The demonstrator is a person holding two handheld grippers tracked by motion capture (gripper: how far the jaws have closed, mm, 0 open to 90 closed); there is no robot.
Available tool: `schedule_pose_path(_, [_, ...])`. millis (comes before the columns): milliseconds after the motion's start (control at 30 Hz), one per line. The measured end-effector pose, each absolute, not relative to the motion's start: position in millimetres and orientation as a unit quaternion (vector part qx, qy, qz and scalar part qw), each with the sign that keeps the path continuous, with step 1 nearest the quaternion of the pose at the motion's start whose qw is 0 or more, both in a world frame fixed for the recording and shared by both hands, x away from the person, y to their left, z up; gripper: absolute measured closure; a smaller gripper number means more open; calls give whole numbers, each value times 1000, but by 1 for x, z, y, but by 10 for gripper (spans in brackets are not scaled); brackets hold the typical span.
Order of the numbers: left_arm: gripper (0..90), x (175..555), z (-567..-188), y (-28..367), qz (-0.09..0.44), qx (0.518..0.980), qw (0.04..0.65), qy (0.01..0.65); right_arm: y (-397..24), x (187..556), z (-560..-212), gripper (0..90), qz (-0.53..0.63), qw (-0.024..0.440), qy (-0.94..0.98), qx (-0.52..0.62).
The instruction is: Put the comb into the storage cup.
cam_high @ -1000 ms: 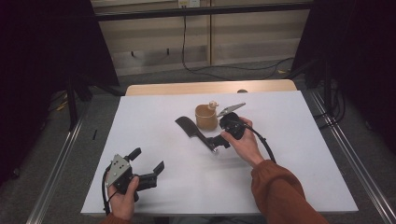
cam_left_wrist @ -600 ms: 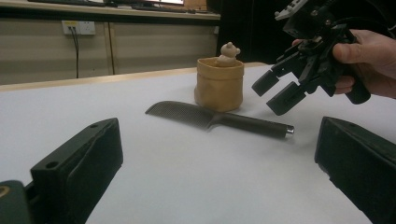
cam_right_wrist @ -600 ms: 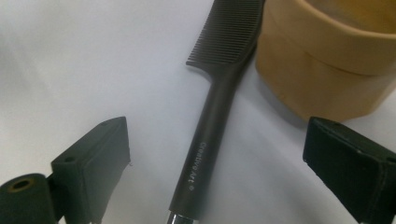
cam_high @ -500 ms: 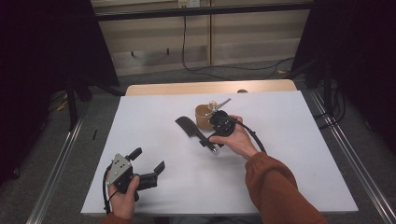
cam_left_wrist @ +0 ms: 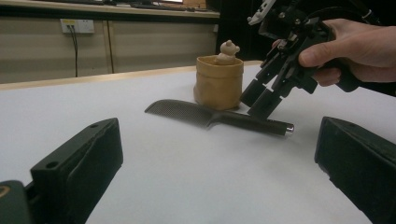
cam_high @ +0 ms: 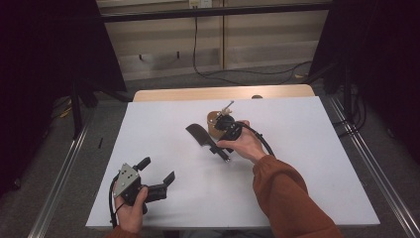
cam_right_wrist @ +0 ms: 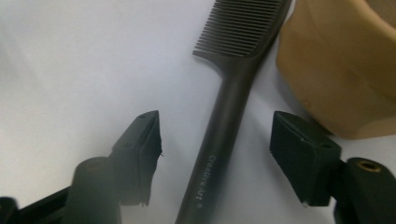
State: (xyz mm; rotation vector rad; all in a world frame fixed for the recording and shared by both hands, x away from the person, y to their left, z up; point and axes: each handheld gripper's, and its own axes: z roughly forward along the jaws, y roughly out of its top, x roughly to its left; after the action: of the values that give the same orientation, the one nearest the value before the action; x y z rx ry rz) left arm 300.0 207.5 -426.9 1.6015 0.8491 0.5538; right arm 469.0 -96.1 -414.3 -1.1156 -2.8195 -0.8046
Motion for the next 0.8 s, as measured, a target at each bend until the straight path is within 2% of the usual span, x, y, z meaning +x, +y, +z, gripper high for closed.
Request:
schedule_pose_path(133, [11,300,-427,207,236,688,583,364,-93,473,-415,420,-247,5,-898,-363])
schedule_pose_path(800, [11,300,-427,207,236,689,582,362,-77,486,-426,560,-212,-2,-903,-373])
